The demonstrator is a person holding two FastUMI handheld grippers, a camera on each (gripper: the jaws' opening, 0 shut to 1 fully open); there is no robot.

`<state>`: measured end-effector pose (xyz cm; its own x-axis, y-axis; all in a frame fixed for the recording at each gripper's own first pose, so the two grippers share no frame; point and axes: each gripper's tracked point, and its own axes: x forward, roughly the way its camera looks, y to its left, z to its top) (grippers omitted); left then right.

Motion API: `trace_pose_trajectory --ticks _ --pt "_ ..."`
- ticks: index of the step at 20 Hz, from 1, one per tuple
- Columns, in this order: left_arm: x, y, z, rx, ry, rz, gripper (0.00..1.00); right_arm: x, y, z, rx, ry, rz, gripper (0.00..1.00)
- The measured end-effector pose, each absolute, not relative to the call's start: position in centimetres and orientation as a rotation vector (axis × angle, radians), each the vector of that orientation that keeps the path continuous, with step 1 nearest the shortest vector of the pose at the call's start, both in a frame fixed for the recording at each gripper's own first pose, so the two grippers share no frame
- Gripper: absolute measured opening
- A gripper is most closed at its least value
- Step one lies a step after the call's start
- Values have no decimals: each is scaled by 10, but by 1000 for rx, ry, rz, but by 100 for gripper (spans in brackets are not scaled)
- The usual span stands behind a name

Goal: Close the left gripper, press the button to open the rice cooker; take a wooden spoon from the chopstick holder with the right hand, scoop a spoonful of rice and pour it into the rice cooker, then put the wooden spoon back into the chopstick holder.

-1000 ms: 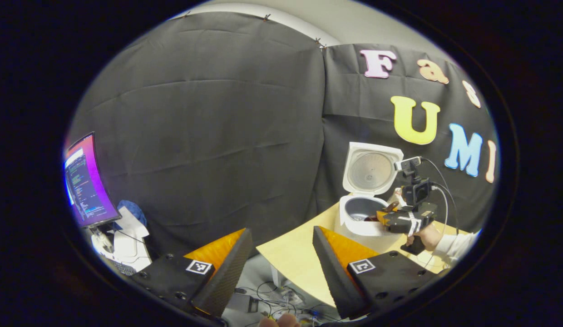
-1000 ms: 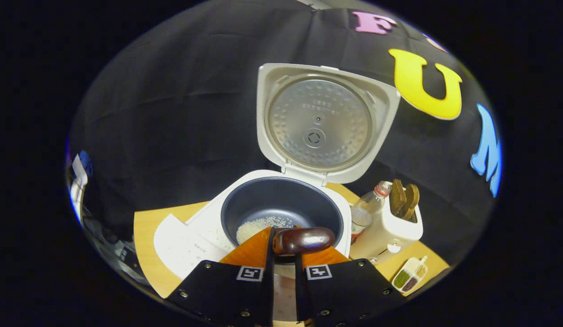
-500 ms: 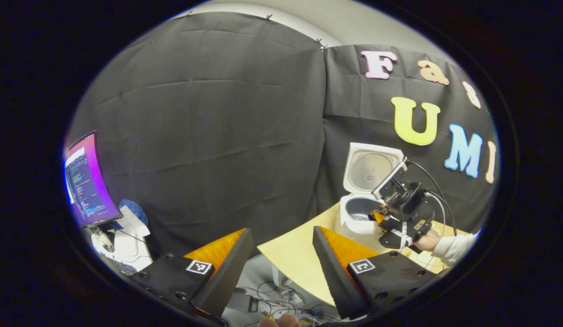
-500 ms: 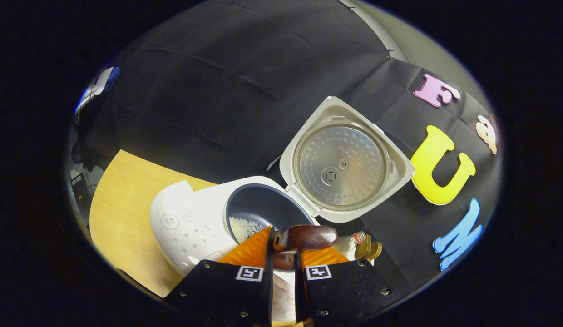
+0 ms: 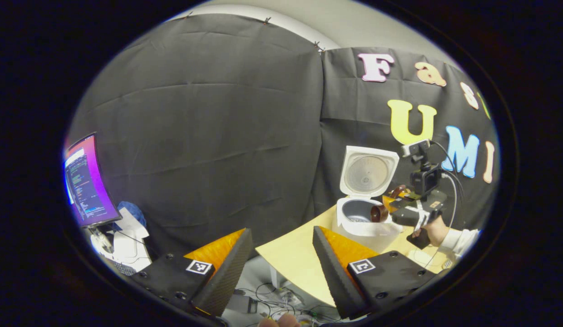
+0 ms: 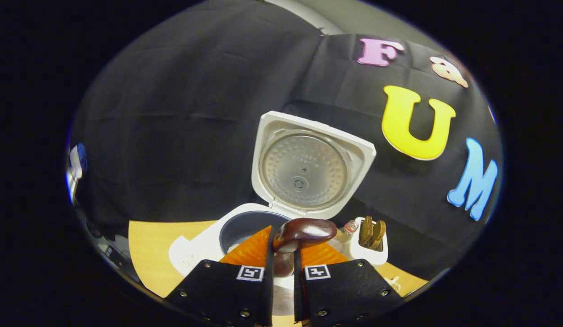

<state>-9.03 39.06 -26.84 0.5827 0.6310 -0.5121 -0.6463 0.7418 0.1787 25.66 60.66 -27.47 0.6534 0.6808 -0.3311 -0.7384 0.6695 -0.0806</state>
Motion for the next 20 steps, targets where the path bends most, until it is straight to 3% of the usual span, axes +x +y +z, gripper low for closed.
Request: trace_pose_trajectory --ticks 12,20 --pt "-90 376 -260 -84 485 598 93 261 446 -240 101 475 583 18" --pt "-86 358 -275 -227 448 445 92 215 299 -236 141 528 382 19"
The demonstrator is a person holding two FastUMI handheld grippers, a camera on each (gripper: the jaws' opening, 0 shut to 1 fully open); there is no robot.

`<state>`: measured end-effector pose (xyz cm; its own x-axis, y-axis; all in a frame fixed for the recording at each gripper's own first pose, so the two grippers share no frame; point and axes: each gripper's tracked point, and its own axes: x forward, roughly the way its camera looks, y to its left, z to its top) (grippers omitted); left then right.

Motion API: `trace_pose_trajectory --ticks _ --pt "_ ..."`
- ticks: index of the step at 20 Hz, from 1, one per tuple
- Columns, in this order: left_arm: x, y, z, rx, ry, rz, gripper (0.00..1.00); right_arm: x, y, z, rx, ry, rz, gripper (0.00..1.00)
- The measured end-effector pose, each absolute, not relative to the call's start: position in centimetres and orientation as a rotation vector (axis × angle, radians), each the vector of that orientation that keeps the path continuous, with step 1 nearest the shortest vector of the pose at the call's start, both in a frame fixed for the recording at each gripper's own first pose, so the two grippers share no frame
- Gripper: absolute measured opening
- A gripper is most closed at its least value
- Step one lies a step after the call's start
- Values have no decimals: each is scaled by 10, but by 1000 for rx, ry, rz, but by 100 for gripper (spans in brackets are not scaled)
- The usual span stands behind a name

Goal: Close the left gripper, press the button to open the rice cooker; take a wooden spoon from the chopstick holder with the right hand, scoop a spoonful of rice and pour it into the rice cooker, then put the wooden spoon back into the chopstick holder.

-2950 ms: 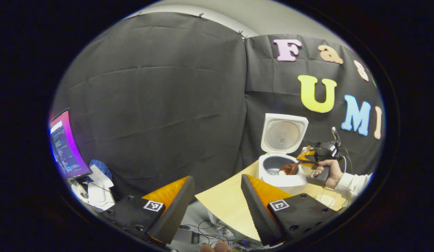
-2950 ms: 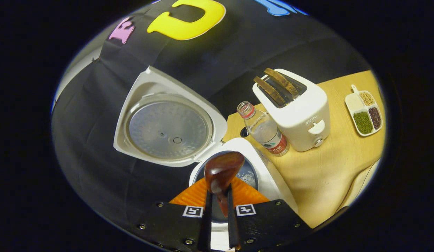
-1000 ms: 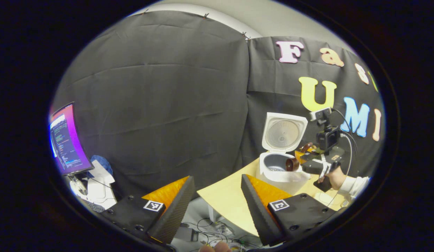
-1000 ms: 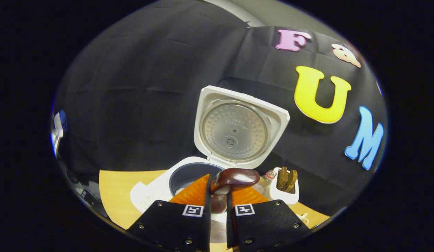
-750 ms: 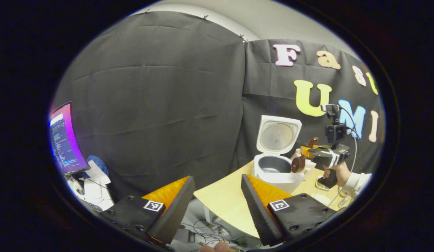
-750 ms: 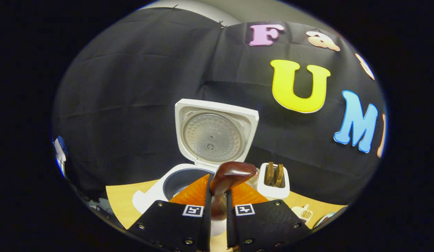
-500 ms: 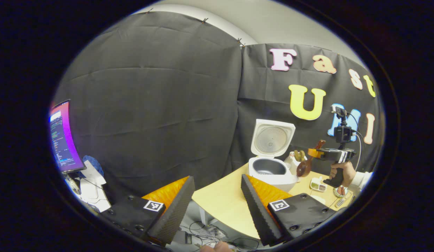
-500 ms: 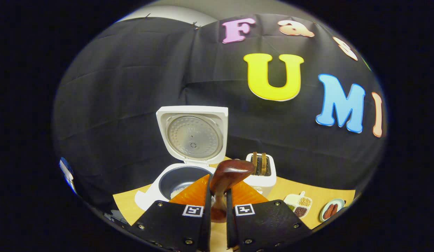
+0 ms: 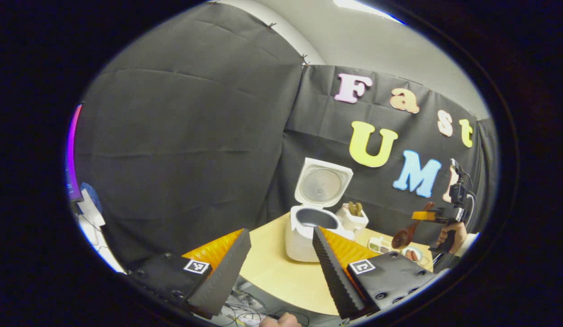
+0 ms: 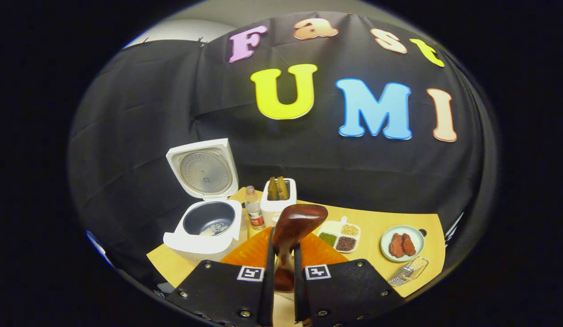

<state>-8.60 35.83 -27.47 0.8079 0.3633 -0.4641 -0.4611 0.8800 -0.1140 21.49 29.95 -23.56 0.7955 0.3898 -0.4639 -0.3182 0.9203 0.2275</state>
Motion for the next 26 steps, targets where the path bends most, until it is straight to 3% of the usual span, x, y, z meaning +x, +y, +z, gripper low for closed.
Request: trace_pose_trajectory --ticks 10,14,19,26 --pt "-62 325 -258 -124 443 442 92 219 144 -271 263 585 230 18" --pt "-42 265 -257 -143 455 471 92 236 78 -299 297 607 198 18" --pt "-11 164 -266 -118 487 419 93 253 13 -336 359 650 172 18" --pt "-7 84 -269 -126 572 444 96 284 -39 -387 393 664 129 18"
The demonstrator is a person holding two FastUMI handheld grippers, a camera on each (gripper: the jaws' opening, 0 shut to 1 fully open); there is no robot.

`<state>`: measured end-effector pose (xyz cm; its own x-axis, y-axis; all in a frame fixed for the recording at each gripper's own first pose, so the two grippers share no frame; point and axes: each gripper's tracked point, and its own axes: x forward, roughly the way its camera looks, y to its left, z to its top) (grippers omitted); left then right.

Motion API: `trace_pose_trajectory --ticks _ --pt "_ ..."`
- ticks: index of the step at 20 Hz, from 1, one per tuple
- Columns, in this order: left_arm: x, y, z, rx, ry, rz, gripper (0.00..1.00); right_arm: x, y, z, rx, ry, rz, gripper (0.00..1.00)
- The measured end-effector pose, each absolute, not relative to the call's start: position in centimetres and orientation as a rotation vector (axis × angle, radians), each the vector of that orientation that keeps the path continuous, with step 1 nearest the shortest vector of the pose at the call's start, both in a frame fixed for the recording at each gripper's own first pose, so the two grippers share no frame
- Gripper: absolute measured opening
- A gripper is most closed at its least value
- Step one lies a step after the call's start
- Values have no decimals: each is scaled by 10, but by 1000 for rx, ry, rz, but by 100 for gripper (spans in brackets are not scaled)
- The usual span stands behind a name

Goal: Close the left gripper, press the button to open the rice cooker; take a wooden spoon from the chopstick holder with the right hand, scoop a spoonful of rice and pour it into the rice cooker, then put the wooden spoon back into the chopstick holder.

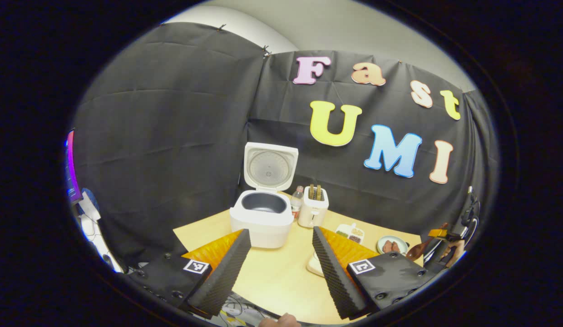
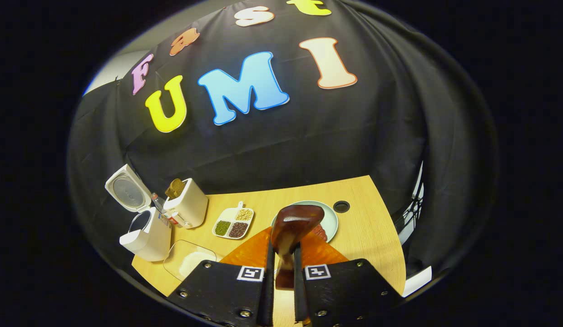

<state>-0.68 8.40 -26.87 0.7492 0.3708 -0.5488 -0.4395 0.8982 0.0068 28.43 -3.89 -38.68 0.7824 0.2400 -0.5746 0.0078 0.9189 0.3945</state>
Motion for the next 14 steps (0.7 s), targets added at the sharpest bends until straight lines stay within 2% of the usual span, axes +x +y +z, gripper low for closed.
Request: trace_pose_trajectory --ticks 5,6,7,8,10,11,14 --pt "4 65 -250 1 621 420 96 286 -39 -437 510 703 80 18" --pt "9 60 -250 0 625 413 100 282 -38 -446 517 720 75 18" --pt "14 55 -249 -1 631 407 96 278 -37 -454 527 731 73 18" --pt "17 52 -251 0 635 400 100 274 -36 -460 539 742 69 18" --pt "24 44 -249 9 638 388 92 265 -36 -471 561 764 65 18" --pt "26 40 -249 15 641 379 96 262 -38 -474 568 769 60 19" --pt "27 35 -254 31 657 361 96 254 -47 -484 581 783 46 18"
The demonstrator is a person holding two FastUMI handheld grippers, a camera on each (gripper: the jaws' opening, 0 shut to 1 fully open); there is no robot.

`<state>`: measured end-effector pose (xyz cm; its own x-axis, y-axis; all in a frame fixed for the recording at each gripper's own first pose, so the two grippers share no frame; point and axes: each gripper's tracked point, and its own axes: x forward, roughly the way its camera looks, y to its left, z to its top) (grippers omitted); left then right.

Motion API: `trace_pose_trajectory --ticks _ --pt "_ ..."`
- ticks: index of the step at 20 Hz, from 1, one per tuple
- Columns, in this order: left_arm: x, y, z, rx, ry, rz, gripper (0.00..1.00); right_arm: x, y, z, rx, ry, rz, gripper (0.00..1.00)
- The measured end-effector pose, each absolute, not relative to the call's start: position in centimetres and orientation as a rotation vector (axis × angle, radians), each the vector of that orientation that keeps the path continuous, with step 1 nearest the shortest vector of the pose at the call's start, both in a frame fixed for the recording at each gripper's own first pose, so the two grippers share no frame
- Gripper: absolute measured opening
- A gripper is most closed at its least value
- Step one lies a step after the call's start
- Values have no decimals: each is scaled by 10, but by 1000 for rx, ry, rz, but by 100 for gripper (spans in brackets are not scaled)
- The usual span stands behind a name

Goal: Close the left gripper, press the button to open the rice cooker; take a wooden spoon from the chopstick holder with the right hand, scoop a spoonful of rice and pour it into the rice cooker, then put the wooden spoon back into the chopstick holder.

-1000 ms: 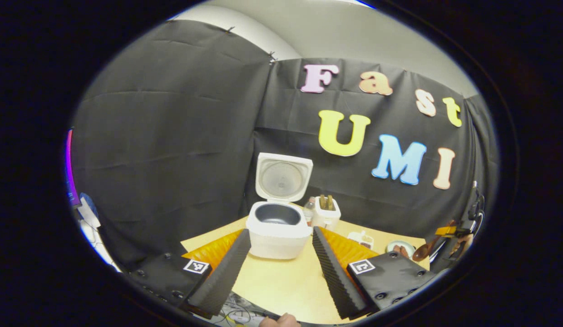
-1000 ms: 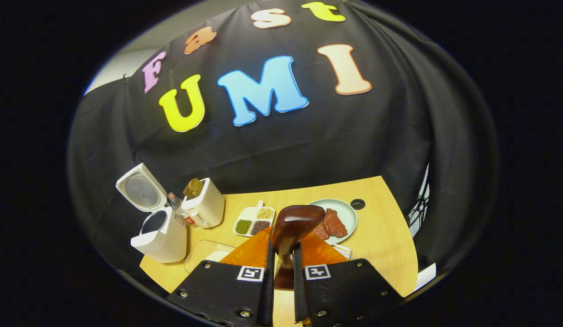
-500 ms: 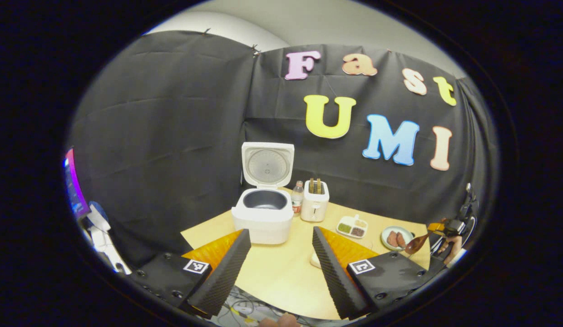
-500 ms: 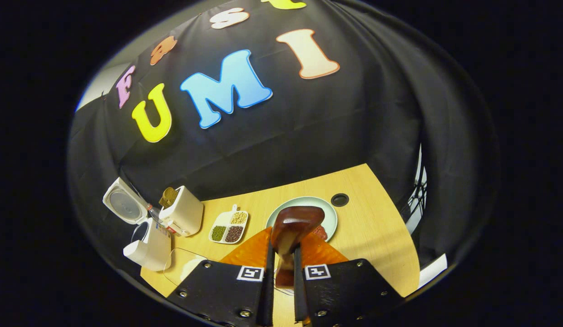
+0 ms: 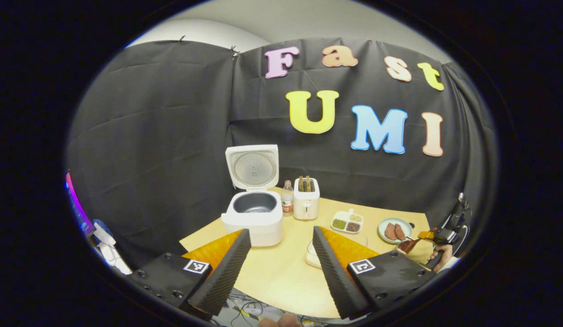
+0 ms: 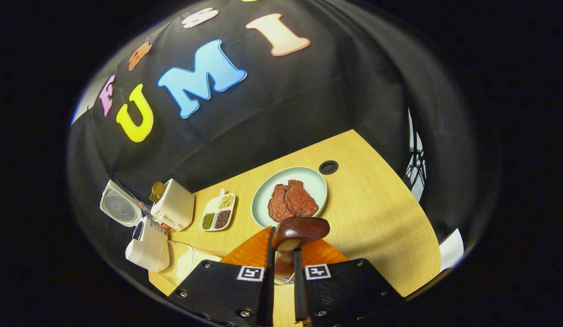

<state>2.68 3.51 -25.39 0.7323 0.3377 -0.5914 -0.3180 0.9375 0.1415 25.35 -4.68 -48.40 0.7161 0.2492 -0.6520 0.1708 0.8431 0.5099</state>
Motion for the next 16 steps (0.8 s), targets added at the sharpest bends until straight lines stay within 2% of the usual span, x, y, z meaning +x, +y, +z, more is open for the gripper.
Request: trace_pose_trajectory --ticks 1,3,4,8,9,12,13,14,15,16 --pt "26 35 -254 30 659 358 92 252 -48 -487 588 790 41 18" --pt "25 36 -254 24 660 361 100 247 -49 -492 600 806 36 18" --pt "24 37 -254 19 660 361 100 244 -49 -495 601 811 34 18" --pt "21 38 -250 26 650 355 92 235 -47 -497 606 840 42 19" --pt "20 38 -247 27 644 351 96 232 -45 -494 617 839 48 21" --pt "18 35 -248 20 642 338 94 223 -49 -495 629 862 31 25" --pt "18 36 -249 14 640 338 93 220 -50 -495 626 867 20 31" --pt "17 36 -249 7 637 338 92 215 -51 -494 625 866 21 31" --pt "16 37 -250 3 634 338 92 209 -51 -496 616 882 19 39" --pt "16 39 -251 0 633 337 92 200 -54 -500 592 899 9 39"
